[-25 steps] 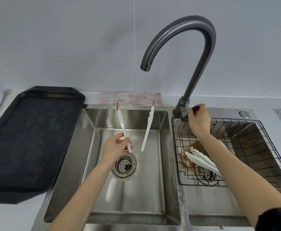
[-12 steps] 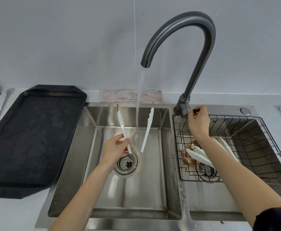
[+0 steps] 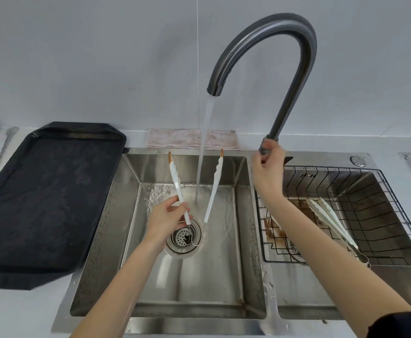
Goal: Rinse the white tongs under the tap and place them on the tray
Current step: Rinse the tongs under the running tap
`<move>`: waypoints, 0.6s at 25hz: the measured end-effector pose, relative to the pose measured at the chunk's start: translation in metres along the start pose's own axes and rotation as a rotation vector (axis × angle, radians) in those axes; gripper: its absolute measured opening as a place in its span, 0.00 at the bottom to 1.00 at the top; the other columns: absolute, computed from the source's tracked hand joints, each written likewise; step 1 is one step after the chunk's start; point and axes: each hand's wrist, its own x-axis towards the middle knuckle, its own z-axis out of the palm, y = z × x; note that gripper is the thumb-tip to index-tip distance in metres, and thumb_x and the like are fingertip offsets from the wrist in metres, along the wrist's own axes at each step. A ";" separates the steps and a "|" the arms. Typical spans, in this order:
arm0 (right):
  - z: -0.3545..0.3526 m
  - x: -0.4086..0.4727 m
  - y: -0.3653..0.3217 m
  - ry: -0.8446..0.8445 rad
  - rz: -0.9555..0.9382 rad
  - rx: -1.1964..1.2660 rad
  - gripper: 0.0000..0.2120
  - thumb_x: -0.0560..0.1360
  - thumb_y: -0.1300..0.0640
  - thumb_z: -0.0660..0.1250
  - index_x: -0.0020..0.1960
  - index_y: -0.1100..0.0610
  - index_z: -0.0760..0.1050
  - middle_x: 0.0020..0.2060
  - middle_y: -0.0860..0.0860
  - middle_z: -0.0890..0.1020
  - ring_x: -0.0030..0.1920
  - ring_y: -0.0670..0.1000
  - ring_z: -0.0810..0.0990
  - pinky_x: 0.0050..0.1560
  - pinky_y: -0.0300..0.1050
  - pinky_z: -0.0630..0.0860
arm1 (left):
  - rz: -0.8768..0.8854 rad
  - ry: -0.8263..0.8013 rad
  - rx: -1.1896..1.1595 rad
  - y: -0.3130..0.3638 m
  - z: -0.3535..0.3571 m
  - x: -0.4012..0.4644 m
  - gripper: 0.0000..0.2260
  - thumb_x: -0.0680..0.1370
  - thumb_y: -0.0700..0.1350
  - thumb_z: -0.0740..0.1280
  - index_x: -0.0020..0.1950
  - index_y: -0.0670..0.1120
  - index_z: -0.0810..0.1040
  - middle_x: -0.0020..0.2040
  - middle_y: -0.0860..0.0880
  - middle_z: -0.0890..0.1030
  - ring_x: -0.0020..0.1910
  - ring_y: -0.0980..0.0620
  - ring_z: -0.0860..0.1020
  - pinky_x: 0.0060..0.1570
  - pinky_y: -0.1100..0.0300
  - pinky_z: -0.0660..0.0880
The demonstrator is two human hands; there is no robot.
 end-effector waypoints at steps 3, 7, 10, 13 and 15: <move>0.033 -0.009 -0.010 -0.331 0.479 0.242 0.18 0.81 0.55 0.54 0.68 0.59 0.64 0.58 0.53 0.75 0.56 0.51 0.75 0.60 0.46 0.71 | -0.014 0.008 -0.008 -0.003 -0.006 0.002 0.07 0.77 0.37 0.63 0.53 0.46 0.75 0.38 0.46 0.80 0.37 0.49 0.80 0.32 0.67 0.79; 0.066 -0.014 -0.003 -0.431 0.815 0.675 0.16 0.82 0.51 0.52 0.59 0.59 0.71 0.49 0.54 0.79 0.46 0.51 0.78 0.48 0.43 0.73 | -0.002 0.054 0.043 -0.012 -0.017 0.008 0.13 0.76 0.38 0.65 0.60 0.44 0.75 0.43 0.42 0.81 0.43 0.42 0.81 0.42 0.55 0.82; 0.080 -0.013 0.004 -0.469 0.864 0.813 0.18 0.82 0.52 0.48 0.62 0.60 0.70 0.61 0.58 0.76 0.54 0.53 0.78 0.51 0.43 0.72 | 0.012 0.073 0.066 -0.015 -0.029 0.013 0.15 0.75 0.40 0.67 0.62 0.45 0.75 0.45 0.42 0.82 0.45 0.41 0.81 0.49 0.49 0.80; 0.091 -0.012 0.007 -0.511 0.887 0.856 0.18 0.82 0.53 0.46 0.56 0.63 0.71 0.57 0.56 0.76 0.56 0.52 0.74 0.45 0.40 0.71 | 0.030 0.075 0.036 -0.013 -0.040 0.015 0.12 0.75 0.40 0.68 0.57 0.49 0.76 0.45 0.44 0.82 0.43 0.46 0.81 0.41 0.61 0.81; 0.100 -0.011 0.011 -0.548 0.907 0.882 0.19 0.82 0.54 0.46 0.49 0.62 0.73 0.51 0.54 0.78 0.53 0.52 0.75 0.41 0.40 0.72 | 0.037 0.082 0.031 -0.013 -0.045 0.017 0.11 0.74 0.41 0.68 0.55 0.49 0.76 0.46 0.43 0.81 0.41 0.50 0.80 0.36 0.68 0.79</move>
